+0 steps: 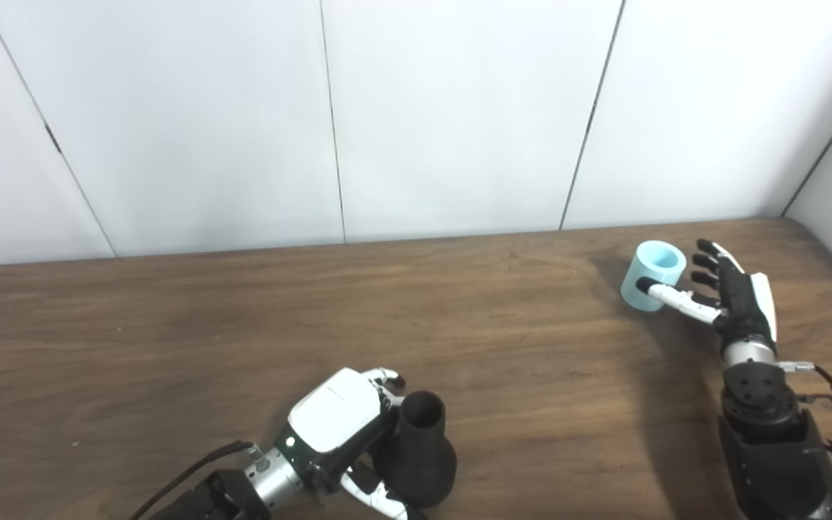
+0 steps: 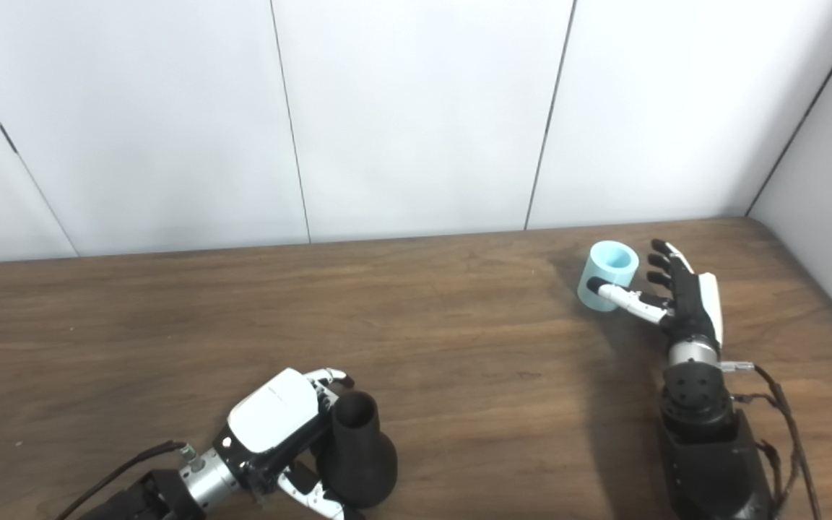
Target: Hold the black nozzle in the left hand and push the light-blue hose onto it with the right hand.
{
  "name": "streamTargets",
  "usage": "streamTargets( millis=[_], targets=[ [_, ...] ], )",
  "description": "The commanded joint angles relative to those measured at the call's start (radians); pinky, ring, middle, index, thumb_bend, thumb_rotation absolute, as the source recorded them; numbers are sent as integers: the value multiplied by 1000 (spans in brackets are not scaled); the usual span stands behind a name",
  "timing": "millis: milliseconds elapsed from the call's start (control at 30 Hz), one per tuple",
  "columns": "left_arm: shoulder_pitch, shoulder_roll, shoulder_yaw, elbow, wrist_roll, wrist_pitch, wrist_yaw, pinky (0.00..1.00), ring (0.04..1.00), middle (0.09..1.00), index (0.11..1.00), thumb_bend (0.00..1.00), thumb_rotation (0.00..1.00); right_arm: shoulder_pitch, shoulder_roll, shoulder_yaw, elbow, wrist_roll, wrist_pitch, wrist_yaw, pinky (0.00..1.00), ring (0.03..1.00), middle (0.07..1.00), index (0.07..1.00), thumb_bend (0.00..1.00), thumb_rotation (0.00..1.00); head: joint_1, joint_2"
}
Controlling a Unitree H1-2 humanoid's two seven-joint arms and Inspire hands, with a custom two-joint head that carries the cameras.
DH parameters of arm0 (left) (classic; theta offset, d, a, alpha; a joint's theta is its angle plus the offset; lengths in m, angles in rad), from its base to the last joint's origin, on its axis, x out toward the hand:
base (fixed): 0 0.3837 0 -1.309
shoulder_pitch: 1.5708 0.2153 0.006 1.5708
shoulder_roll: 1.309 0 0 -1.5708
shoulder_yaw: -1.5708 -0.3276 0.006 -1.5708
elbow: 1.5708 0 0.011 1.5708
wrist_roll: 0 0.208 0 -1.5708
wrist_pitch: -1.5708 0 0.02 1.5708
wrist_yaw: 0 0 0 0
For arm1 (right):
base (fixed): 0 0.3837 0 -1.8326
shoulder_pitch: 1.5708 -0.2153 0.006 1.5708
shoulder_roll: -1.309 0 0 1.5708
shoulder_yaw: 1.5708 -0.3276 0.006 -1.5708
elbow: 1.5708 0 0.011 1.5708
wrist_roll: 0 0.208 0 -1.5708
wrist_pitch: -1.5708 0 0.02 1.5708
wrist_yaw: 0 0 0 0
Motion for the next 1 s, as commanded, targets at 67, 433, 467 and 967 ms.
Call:
streamTargets(
  millis=[67,433,467,967],
  targets=[
    [81,-5,-79,22,48,-35,-143,774,527,472,497,523,0,-52,-23,44,4,-49,-49,-14,689,799,836,833,1000,312,0,1],
    [78,7,-82,57,74,-48,-111,782,527,473,495,524,0,-90,-27,88,68,-66,-71,-8,697,795,831,851,1000,299,8,0],
    [79,6,-81,60,73,-51,-106,783,527,472,497,524,0,-93,-28,91,74,-68,-74,-10,693,791,827,848,1000,303,8,0],
    [88,12,-79,38,61,-39,-132,788,538,475,493,524,0,-114,8,67,97,-81,-62,-108,543,621,635,655,863,29,6,3]
  ],
)
